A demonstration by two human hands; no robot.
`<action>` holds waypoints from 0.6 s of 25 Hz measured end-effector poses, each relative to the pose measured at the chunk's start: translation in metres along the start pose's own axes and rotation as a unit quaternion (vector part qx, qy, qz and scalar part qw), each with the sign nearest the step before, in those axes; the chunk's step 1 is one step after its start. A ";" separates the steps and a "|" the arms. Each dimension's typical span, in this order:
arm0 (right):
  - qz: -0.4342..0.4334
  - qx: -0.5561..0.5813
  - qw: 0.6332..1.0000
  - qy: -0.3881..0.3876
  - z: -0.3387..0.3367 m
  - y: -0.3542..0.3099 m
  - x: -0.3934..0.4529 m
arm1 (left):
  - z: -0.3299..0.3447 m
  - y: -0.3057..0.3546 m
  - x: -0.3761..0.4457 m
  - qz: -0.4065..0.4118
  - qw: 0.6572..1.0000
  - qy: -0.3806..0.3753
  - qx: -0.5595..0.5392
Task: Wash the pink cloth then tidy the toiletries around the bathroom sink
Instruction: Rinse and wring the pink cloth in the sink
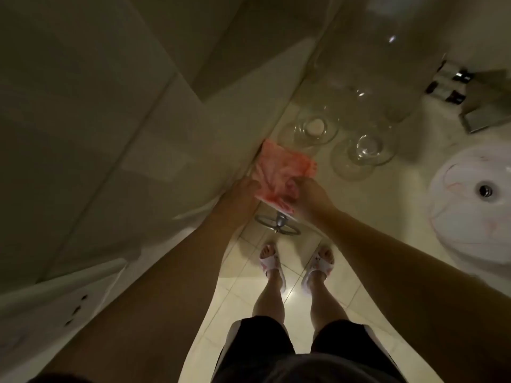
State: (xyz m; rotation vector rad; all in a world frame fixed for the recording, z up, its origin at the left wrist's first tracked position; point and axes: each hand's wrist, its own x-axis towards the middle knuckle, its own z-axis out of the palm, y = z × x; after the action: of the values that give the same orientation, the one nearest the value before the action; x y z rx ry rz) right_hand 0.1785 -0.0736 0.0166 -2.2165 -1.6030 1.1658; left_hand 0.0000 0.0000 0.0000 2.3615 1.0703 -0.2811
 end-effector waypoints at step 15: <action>-0.004 -0.096 0.994 0.049 0.033 0.013 0.017 | 0.012 0.011 0.019 -0.007 0.995 0.096 -0.004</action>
State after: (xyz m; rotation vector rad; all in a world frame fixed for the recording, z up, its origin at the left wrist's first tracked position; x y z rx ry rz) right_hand 0.1683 -0.0745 -0.0212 -2.3396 -1.7463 0.9195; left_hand 0.0212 -0.0008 -0.0131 2.4117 1.1736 -0.0540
